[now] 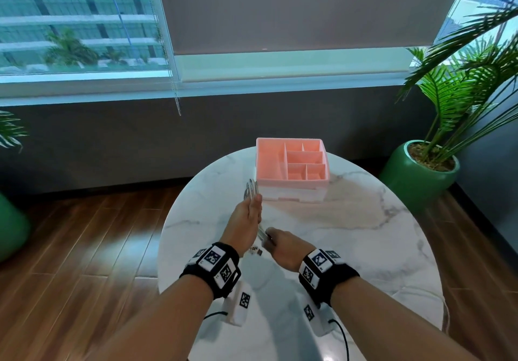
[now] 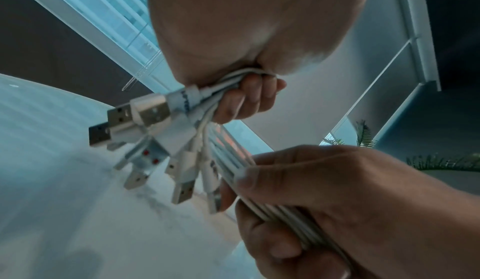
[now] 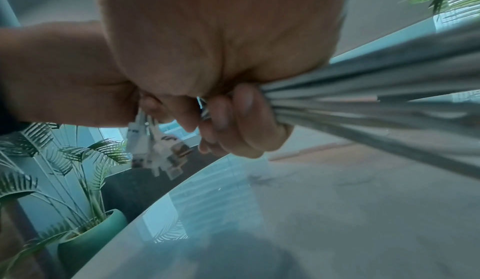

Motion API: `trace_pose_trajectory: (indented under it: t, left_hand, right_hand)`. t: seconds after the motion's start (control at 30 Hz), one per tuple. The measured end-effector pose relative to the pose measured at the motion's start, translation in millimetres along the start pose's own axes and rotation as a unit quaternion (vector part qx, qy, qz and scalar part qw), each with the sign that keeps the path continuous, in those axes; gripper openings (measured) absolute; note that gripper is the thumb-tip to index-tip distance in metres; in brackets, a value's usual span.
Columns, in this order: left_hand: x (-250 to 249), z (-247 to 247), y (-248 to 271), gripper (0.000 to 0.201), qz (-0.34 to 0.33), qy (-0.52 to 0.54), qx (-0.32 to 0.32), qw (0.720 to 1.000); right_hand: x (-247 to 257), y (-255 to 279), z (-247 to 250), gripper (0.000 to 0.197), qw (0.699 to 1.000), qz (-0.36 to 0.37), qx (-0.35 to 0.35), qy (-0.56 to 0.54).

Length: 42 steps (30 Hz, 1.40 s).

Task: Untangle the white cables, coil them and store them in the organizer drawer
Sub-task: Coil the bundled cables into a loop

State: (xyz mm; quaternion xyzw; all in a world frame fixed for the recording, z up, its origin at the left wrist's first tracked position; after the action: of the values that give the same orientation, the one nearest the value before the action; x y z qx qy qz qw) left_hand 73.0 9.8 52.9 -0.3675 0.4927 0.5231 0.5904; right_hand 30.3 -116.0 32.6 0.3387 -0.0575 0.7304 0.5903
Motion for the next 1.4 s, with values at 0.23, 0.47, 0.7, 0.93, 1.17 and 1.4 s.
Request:
trace_pose_trajectory:
  t: [0.23, 0.47, 0.7, 0.93, 1.17, 1.4]
  left_hand:
    - [8.0, -5.0, 6.0, 0.042, 0.004, -0.170, 0.022, 0.985]
    - [-3.7, 7.3, 3.3, 0.052, 0.088, 0.100, -0.043, 0.990]
    - [-36.5, 38.7, -10.8, 0.051, 0.090, 0.282, -0.102, 0.950]
    - [-38.6, 28.6, -16.4, 0.046, 0.140, 0.385, -0.092, 0.907]
    - [-43.3, 27.6, -19.9, 0.045, 0.145, 0.457, -0.118, 0.869]
    - [-27.9, 14.2, -16.1, 0.045, 0.079, 0.335, -0.149, 0.927]
  right_hand:
    - [9.4, -0.6, 2.3, 0.029, 0.999, 0.004, 0.046, 0.020]
    - [-4.1, -3.5, 8.3, 0.020, 1.000, -0.014, -0.001, 0.011]
    - [-11.6, 0.8, -10.7, 0.020, 1.000, -0.023, -0.002, 0.008]
    - [3.7, 15.0, -41.8, 0.049, 0.998, 0.003, 0.057, -0.006]
    - [2.6, 17.7, -40.6, 0.067, 0.999, -0.004, 0.041, -0.019]
    - [18.4, 28.9, -28.0, 0.019, 0.994, 0.039, 0.091, 0.034]
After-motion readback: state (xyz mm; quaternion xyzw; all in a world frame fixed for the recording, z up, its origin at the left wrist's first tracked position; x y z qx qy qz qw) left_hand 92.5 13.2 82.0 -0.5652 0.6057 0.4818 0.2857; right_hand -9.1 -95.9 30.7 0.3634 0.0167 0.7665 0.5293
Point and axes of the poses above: each hand's wrist, its own y-axis away from the middle knuckle, its own z-axis out of the back of the hand, x = y × z, the point moved 3 cm from there along -y, towards the middle knuckle, and after that the axes turned 6 degrees about z, right-handed, at the moved point
